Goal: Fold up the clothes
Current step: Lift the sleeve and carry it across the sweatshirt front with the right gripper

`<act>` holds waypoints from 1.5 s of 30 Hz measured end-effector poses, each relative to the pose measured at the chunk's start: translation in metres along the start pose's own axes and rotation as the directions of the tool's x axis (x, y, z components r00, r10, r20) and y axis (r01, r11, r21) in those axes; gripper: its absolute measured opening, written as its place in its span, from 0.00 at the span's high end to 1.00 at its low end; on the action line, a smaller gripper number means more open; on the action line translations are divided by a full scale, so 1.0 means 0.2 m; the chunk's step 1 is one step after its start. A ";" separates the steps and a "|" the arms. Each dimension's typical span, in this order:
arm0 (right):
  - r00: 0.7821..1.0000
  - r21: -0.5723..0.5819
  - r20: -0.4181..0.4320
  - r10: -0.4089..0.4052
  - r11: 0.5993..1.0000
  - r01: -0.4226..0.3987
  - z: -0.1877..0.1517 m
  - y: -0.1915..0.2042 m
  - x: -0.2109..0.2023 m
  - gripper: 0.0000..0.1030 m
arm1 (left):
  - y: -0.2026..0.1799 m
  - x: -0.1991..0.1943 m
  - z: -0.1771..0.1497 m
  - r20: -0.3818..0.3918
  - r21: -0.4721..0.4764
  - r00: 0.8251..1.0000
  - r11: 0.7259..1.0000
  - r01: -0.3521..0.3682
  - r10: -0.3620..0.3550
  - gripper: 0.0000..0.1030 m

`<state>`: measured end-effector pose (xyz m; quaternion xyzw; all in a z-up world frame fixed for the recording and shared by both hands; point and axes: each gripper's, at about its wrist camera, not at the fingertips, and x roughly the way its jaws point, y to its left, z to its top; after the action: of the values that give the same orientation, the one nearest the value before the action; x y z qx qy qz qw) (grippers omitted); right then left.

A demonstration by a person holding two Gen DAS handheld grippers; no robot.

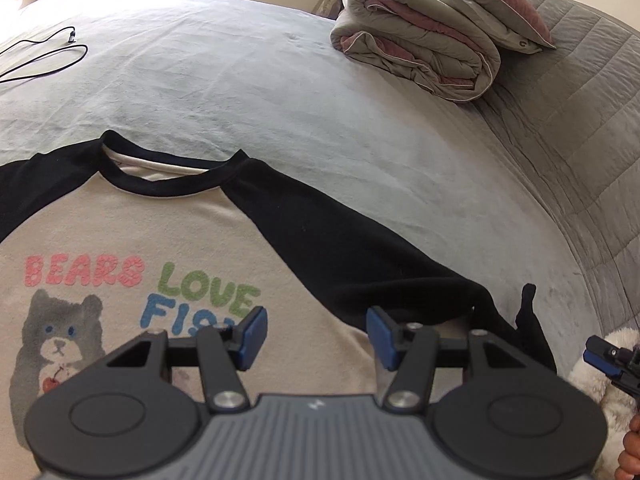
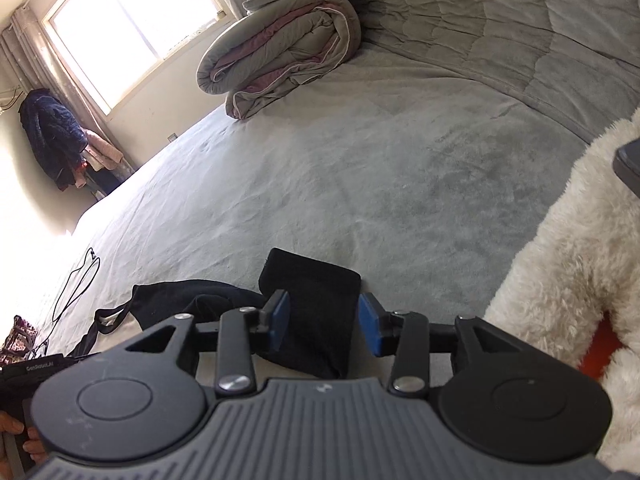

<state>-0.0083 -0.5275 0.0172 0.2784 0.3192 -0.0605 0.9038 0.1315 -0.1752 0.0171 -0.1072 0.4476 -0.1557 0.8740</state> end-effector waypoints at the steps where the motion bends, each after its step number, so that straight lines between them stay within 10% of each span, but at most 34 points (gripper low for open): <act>1: 1.000 -0.012 -0.007 0.006 1.000 -0.006 0.01 0.02 0.03 0.58 | -0.01 0.03 0.02 -0.001 -0.008 1.000 1.000 -0.002 0.002 0.45; 14: 0.995 -0.130 -0.067 -0.081 0.989 0.071 0.06 0.20 0.44 0.59 | -0.14 0.40 0.26 -0.033 -0.072 0.999 0.997 -0.009 0.007 0.48; 17: 0.990 -0.119 -0.065 -0.129 0.986 0.121 0.06 0.16 0.47 0.86 | -0.20 0.50 0.29 -0.043 -0.055 0.999 0.998 -0.012 0.010 0.50; 20: 0.988 -0.068 -0.025 -0.152 0.986 0.150 0.08 0.08 0.44 0.92 | -0.25 0.59 0.30 -0.071 -0.059 0.997 0.998 -0.018 0.014 0.54; 30: 0.943 0.094 0.177 -0.280 0.959 0.268 0.22 -0.20 0.18 0.93 | -0.38 0.68 0.33 -0.070 -0.004 0.995 0.998 -0.067 0.067 0.59; 42: 0.969 0.238 0.011 -0.246 0.942 0.236 0.43 -0.40 0.40 0.85 | -0.41 0.59 0.26 0.055 0.080 0.998 0.996 0.025 -0.030 0.62; 45: 0.970 0.217 0.054 -0.237 0.951 0.221 0.42 -0.41 0.34 0.64 | -0.45 0.56 0.24 0.072 0.175 0.995 0.983 0.051 -0.065 0.62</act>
<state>0.0672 -0.6377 -0.0086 0.3307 0.3050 -0.2093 0.8683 0.2169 -0.2966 -0.0094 -0.0501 0.3948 -0.2150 0.8918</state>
